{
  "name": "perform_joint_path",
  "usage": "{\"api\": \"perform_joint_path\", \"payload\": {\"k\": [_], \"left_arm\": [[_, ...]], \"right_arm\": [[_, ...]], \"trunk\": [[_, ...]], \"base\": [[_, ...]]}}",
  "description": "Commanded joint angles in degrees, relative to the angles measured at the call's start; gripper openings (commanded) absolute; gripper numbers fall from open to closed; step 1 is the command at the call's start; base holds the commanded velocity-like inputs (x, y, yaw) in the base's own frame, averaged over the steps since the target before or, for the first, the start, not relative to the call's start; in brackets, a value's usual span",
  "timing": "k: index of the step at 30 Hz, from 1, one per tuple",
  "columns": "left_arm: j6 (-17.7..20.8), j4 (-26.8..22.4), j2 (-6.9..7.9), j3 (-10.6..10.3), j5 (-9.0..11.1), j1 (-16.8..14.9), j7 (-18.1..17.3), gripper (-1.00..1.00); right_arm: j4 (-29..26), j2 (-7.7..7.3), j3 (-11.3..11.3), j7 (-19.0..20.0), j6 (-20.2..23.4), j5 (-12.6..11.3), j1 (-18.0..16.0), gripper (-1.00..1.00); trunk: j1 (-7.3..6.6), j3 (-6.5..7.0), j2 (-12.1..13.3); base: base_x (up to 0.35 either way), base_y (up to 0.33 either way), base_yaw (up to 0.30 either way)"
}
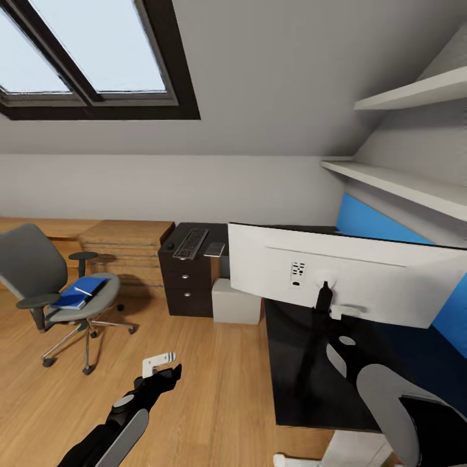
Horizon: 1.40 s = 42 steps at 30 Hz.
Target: In the bedroom, organize the workspace by keeping the computer under the desk, ensuring the monitor is on the desk, placing the keyboard on the desk next to the monitor, placing the mouse on the desk next to the keyboard, moving the folder from the swivel chair onto the desk next to the mouse, stacking the notebook on top of the folder with the pen on top of the notebook, and positioning the swivel chair next to the desk.
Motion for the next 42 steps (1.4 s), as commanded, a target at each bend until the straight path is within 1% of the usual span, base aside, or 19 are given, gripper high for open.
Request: {"api": "perform_joint_path", "payload": {"k": [1,30,42], "left_arm": [[0.1,-0.1,0.07,-0.2,0.4,-0.1,0.5,1.0],[0.1,-0.1,0.07,-0.2,0.4,-0.1,0.5,1.0],[0.1,-0.1,0.07,-0.2,0.4,-0.1,0.5,1.0]], "right_arm": [[0.0,0.01,-0.2,-0.2,-0.3,0.1,-0.1,-1.0],[-0.1,0.1,-0.1,-0.1,-0.3,0.1,-0.1,-1.0],[-0.1,0.11,0.0,0.1,-0.3,0.2,-0.1,-1.0]], "trunk": [[-0.02,-0.09,-0.1],[-0.02,-0.09,-0.1],[-0.02,-0.09,-0.1]], "base": [[-0.332,0.0,0.0],[-0.327,0.009,0.0],[-0.026,0.009,0.0]]}}
